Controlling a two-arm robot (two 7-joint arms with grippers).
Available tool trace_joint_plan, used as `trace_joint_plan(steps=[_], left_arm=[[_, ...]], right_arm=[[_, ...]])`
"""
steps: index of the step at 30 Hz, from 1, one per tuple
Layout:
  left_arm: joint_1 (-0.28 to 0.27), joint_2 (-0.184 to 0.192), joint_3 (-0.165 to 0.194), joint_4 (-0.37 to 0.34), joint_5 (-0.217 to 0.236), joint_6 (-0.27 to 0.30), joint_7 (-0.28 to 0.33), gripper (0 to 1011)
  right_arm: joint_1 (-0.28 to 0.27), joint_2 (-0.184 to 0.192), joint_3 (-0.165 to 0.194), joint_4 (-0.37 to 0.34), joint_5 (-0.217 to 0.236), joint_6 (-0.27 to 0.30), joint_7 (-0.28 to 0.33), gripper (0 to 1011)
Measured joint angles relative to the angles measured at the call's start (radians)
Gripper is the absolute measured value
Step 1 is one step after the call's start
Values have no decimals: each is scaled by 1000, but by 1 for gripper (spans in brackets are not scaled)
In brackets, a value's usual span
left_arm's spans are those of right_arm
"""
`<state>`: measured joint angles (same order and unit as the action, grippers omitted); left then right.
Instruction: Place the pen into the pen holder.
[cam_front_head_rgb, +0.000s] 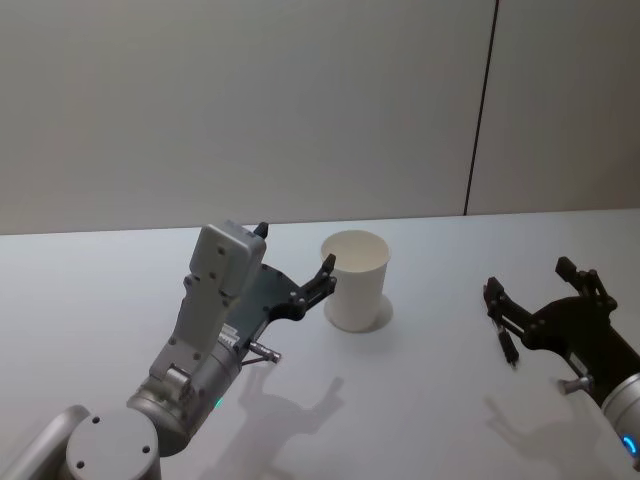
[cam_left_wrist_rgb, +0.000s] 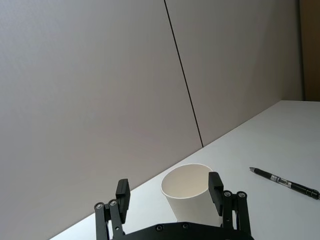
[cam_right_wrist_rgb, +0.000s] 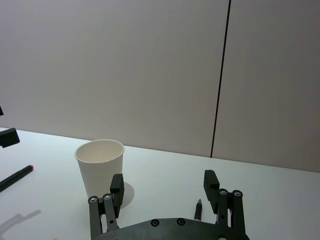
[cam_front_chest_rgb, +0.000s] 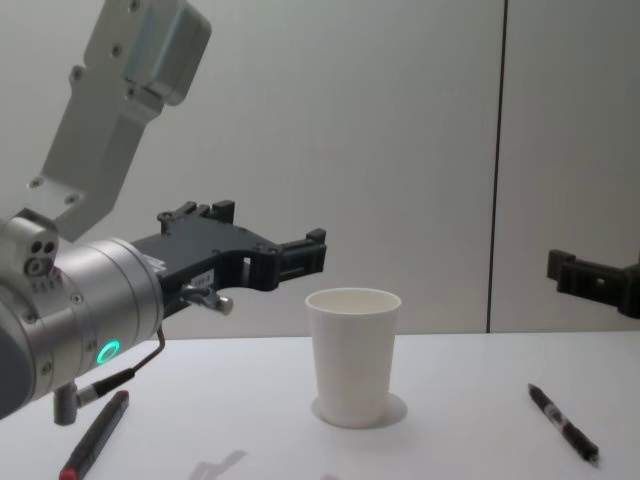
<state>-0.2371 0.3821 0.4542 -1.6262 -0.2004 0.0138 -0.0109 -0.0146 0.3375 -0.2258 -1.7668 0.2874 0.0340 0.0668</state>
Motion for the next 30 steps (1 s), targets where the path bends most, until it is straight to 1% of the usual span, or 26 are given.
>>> trace_joint_plan(steps=[30], left_arm=[[0, 0, 0, 0, 0, 0, 0, 1003]], right_arm=[[0, 0, 0, 0, 0, 0, 0, 1001]])
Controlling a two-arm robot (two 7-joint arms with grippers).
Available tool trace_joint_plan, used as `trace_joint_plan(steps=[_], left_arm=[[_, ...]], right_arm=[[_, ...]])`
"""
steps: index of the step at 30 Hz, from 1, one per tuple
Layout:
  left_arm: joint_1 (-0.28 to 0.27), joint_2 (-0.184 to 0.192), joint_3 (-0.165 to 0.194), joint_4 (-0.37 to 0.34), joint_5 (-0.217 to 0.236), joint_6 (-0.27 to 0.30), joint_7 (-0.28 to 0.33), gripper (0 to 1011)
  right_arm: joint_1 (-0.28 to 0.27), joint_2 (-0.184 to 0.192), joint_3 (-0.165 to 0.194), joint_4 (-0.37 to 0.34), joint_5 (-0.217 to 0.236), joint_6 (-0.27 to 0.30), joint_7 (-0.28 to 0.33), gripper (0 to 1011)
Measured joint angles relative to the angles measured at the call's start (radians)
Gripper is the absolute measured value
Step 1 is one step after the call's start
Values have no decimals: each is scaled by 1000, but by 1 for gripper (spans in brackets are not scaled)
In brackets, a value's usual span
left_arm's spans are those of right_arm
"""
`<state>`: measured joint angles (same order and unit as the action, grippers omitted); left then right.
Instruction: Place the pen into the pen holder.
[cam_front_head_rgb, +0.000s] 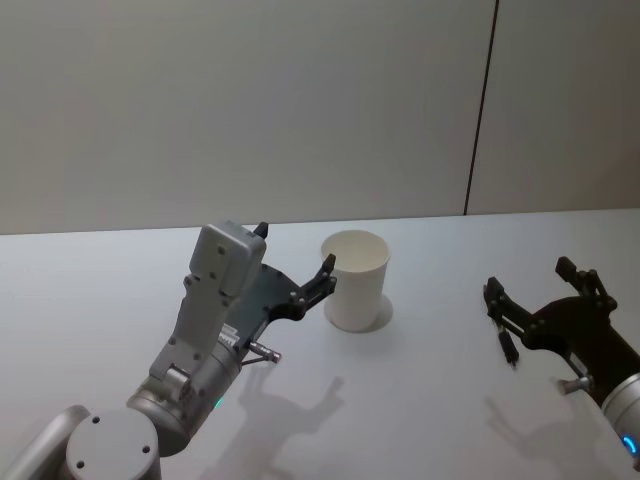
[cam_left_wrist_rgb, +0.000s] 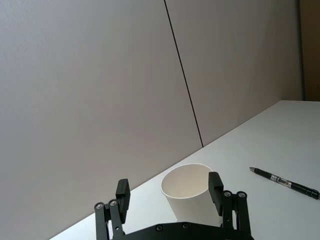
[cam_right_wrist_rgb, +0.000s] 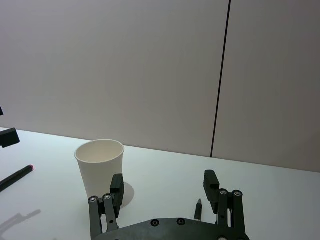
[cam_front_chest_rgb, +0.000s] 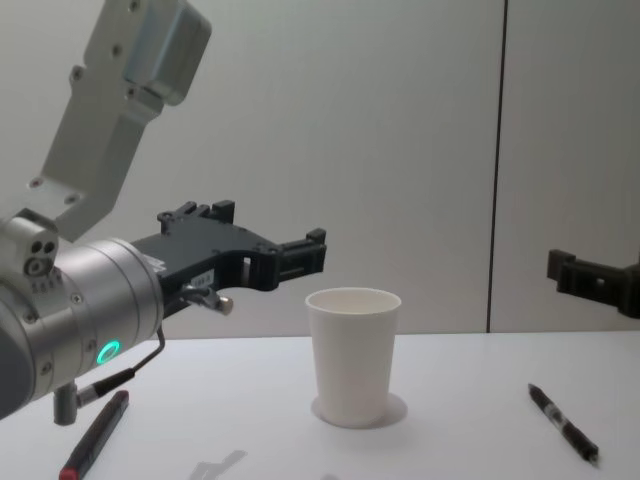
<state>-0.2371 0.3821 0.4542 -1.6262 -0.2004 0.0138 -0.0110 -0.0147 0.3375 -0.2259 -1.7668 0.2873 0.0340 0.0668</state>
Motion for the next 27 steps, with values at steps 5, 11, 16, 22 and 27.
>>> trace_joint_plan(steps=[5, 11, 16, 22, 27], left_arm=[[0, 0, 0, 0, 0, 0, 0, 1003], [0, 0, 0, 0, 0, 0, 0, 1003], [0, 0, 0, 0, 0, 0, 0, 1003], [0, 0, 0, 0, 0, 0, 0, 1003], [0, 0, 0, 0, 0, 0, 0, 1003]], right_arm=[[0, 0, 0, 0, 0, 0, 0, 1001], [0, 0, 0, 0, 0, 0, 0, 1001], [0, 0, 0, 0, 0, 0, 0, 1001], [0, 0, 0, 0, 0, 0, 0, 1002], [0, 0, 0, 0, 0, 0, 0, 1001]])
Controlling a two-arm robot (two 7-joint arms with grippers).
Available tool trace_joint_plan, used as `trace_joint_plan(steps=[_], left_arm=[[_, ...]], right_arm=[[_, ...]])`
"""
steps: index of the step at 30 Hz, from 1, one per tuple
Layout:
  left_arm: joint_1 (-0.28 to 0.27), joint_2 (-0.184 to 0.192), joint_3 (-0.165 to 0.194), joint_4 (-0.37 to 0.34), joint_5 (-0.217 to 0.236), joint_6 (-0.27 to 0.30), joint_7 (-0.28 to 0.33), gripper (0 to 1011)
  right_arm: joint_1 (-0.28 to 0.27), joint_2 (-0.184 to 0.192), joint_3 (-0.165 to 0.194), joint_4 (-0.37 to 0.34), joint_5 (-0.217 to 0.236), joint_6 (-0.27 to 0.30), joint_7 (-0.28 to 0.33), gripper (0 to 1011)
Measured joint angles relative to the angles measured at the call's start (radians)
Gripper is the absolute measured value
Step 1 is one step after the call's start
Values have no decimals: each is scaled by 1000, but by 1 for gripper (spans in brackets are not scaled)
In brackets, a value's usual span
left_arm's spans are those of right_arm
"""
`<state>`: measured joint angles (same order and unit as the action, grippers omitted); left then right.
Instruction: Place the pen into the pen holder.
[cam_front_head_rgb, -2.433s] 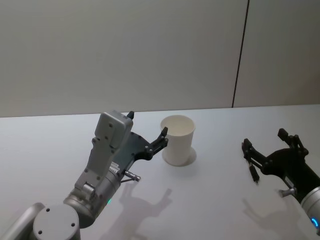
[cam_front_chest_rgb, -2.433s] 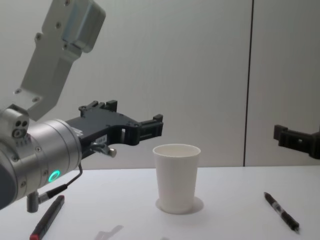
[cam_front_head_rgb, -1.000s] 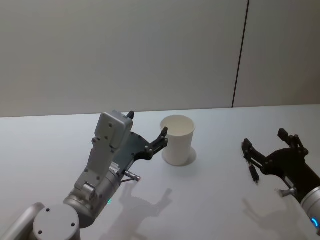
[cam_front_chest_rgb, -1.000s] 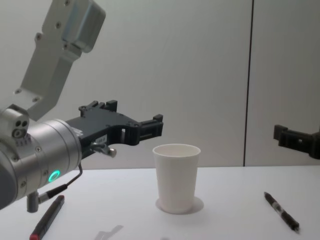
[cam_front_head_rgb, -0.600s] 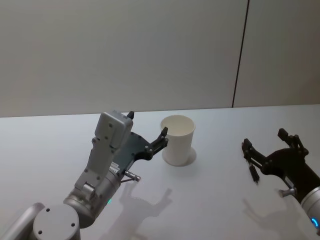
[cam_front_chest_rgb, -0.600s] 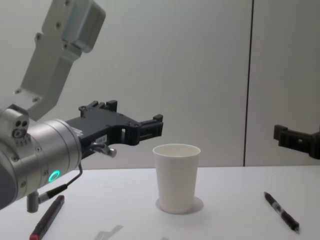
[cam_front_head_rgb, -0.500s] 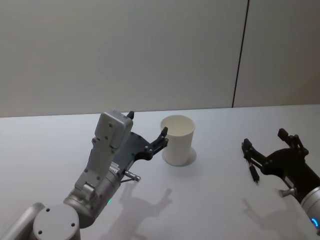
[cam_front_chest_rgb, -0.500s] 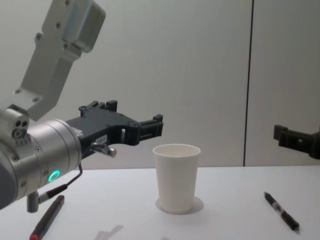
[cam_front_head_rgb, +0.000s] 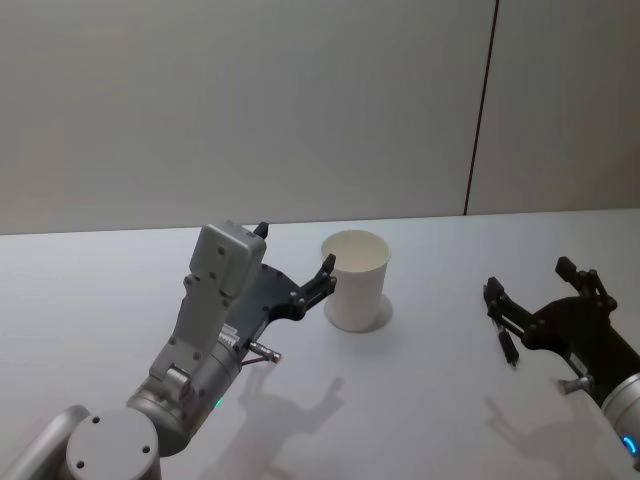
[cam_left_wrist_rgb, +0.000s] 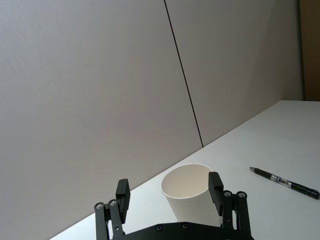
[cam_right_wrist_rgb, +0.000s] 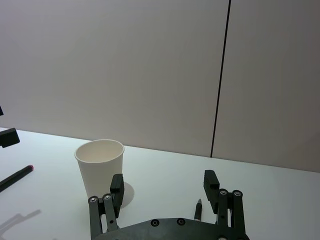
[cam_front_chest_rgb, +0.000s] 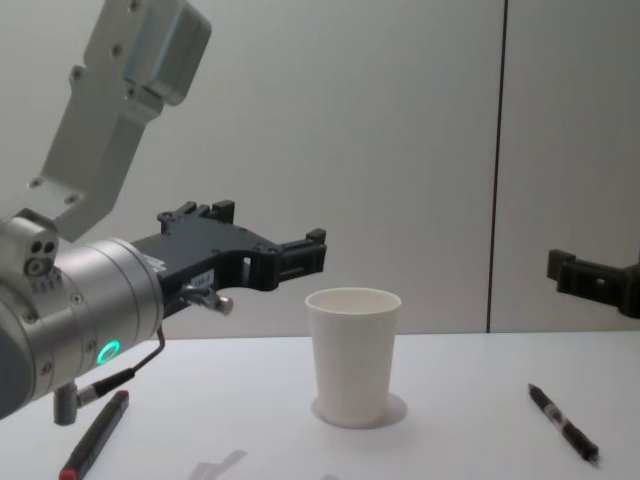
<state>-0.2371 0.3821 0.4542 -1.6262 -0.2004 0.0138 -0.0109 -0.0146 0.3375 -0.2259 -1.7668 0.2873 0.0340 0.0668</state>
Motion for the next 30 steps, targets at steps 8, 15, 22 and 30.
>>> trace_joint_plan(steps=[8, 15, 22, 30], left_arm=[[0, 0, 0, 0, 0, 0, 0, 1003], [0, 0, 0, 0, 0, 0, 0, 1003], [0, 0, 0, 0, 0, 0, 0, 1003], [0, 0, 0, 0, 0, 0, 0, 1003]], right_arm=[[0, 0, 0, 0, 0, 0, 0, 1001], [0, 0, 0, 0, 0, 0, 0, 1001], [0, 0, 0, 0, 0, 0, 0, 1001], [0, 0, 0, 0, 0, 0, 0, 1001]])
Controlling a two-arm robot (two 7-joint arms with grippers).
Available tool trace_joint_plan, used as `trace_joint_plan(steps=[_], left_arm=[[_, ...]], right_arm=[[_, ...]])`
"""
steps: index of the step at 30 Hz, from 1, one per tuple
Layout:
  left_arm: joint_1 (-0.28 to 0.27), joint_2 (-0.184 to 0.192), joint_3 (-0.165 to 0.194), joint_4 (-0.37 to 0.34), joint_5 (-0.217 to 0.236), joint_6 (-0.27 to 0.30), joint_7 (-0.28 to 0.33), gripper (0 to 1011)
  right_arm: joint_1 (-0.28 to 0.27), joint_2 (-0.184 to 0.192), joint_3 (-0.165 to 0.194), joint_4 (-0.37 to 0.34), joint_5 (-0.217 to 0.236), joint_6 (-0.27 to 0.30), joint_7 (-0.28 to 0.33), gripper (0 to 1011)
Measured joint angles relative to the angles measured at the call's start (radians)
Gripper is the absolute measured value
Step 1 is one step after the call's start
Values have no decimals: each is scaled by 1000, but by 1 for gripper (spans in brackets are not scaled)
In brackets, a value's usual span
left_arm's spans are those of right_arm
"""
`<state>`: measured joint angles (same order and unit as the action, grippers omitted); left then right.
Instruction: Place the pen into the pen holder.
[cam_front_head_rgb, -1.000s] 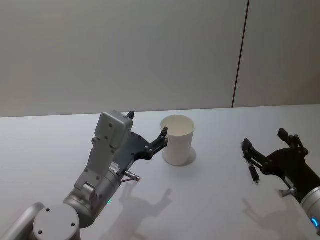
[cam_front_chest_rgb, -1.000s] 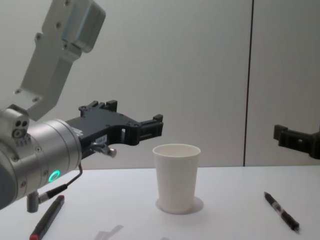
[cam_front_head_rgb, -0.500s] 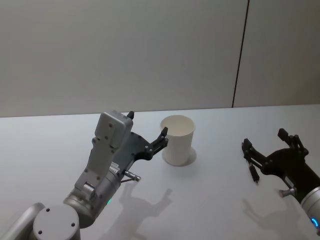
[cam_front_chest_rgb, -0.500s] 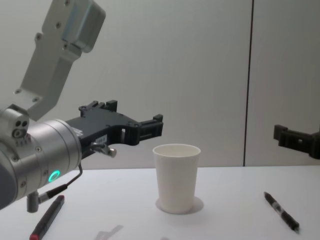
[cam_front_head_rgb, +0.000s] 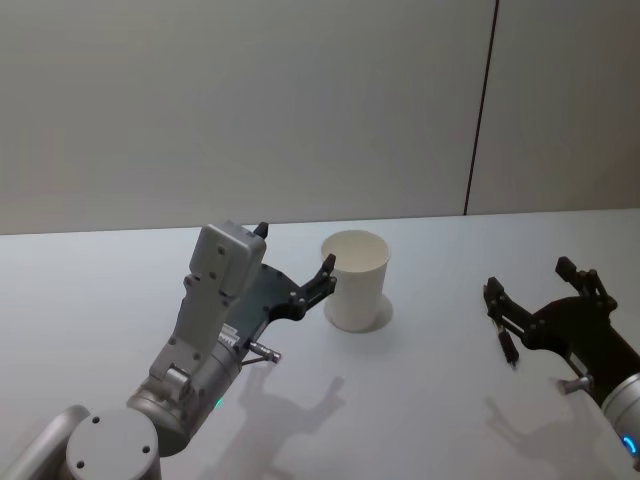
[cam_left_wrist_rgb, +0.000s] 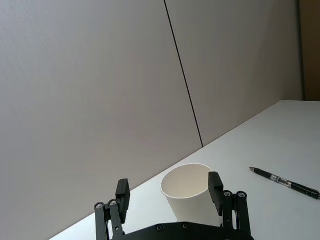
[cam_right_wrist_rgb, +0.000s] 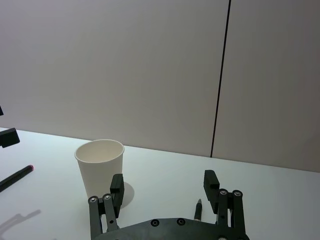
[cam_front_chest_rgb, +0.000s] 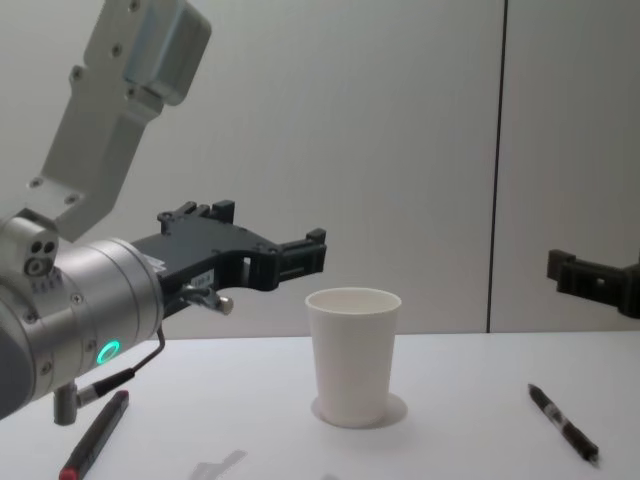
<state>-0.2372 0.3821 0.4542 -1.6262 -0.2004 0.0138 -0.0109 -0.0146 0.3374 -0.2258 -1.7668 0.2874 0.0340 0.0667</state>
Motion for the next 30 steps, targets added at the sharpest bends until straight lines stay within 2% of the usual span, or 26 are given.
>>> trace_joint_plan(steps=[30], left_arm=[[0, 0, 0, 0, 0, 0, 0, 1003]], right_arm=[[0, 0, 0, 0, 0, 0, 0, 1001]])
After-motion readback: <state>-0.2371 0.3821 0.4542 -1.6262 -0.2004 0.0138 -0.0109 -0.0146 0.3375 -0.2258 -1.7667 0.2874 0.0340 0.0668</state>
